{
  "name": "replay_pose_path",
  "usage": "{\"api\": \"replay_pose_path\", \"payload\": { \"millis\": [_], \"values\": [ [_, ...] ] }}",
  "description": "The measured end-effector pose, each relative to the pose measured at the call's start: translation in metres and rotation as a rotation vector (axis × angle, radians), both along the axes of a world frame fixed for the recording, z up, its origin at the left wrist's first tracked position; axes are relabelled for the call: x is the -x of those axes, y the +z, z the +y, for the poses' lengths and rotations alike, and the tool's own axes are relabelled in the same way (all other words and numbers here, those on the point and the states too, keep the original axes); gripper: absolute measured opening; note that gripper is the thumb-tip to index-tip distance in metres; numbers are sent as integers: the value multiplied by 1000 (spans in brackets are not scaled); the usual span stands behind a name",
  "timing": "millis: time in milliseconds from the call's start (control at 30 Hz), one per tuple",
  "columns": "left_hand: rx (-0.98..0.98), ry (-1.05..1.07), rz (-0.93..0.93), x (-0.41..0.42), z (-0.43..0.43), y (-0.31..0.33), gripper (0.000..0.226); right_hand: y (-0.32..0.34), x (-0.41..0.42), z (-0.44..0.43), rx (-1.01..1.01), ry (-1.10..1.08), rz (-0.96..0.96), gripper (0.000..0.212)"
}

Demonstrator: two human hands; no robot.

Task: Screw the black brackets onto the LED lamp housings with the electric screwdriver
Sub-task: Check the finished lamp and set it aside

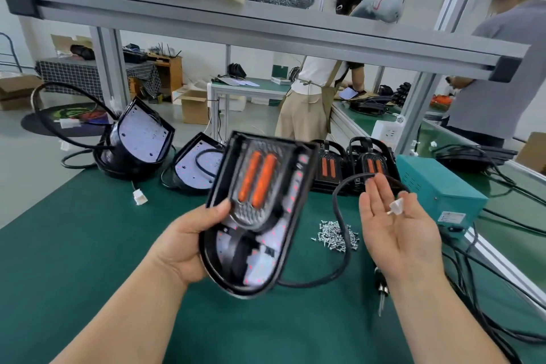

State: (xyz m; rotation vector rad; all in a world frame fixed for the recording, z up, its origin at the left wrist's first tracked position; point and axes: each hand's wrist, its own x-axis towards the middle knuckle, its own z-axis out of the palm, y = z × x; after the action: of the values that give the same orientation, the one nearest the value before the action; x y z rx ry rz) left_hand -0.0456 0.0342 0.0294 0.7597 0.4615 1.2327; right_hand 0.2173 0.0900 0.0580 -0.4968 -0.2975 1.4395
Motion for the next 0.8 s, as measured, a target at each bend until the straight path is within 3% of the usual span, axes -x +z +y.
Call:
{"api": "replay_pose_path", "payload": {
  "millis": [200, 333, 533, 633, 800],
  "values": [
    [-96, -279, 152, -24, -4, 1, 51, 27, 31, 11, -54, 145, -125, 34],
    [-114, -352, 170, -32, -6, -1, 59, 46, 58, 11, -135, 344, -175, 20],
    [-123, -308, 201, -30, -11, 0, 68, 50, 75, 3, -230, 617, -197, 22],
    [-83, -262, 237, -28, -10, -2, 84, 54, 72, 8, -230, 649, -224, 49],
    [-89, -147, 157, -23, -6, -4, 58, 63, 59, 18, -282, 536, -287, 54]
  ]
}}
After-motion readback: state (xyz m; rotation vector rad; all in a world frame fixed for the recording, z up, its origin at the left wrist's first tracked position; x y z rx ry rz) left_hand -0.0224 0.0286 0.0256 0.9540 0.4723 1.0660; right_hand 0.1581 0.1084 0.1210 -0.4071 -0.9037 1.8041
